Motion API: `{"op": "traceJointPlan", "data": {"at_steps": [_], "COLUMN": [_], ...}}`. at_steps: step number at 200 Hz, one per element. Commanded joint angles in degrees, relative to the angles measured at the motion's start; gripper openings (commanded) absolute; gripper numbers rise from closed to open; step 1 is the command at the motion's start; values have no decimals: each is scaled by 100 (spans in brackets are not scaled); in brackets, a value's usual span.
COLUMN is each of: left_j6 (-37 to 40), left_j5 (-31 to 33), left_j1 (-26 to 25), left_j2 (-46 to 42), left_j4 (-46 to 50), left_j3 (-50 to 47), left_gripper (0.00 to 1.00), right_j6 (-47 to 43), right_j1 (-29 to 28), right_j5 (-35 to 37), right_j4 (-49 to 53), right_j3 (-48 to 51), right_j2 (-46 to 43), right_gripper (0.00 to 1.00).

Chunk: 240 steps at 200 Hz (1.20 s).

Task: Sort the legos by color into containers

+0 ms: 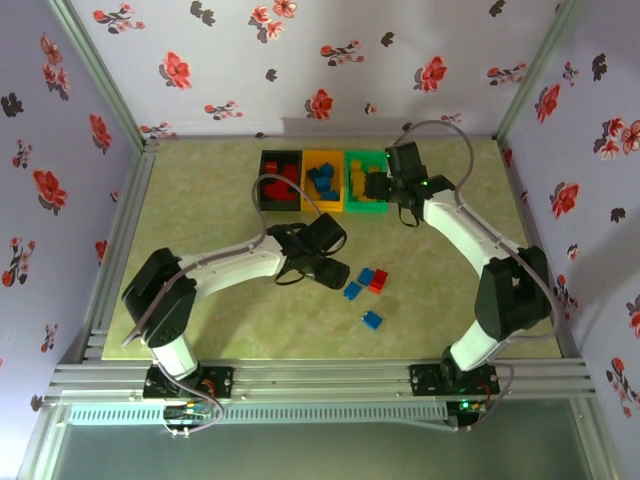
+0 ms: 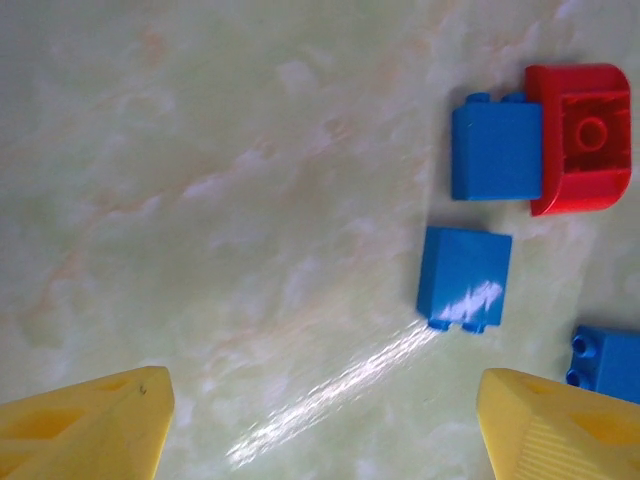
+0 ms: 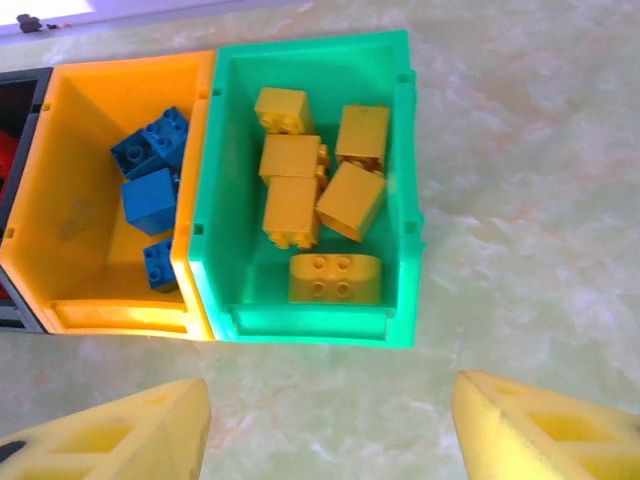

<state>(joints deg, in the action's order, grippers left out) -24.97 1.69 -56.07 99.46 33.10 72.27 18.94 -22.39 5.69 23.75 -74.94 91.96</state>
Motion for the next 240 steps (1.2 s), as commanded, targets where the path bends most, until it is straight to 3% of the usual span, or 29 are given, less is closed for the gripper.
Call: {"op": "traceJointPlan", "data": {"at_steps": [1,87,203,240], "left_j6": [172,358,109,32], "left_j5": [-245,-744,-873,-877], "left_j1": [-155,-447,-475,-474], "left_j2": [373,1355,1882,1954], "left_j4": [-58,272,173,116], "left_j3": [416,1130,1176,1177], "left_gripper": [78,74,58,48], "right_j6": [200,207,215,215], "right_j1": [119,341,371,378], "right_j5": [85,11,-10,15], "right_j4": [-161,-116,-111,-109], "right_j3": [245,497,576,620], "right_j2": [-361,-592,-622,-686], "right_gripper": [66,66,66,66]}}
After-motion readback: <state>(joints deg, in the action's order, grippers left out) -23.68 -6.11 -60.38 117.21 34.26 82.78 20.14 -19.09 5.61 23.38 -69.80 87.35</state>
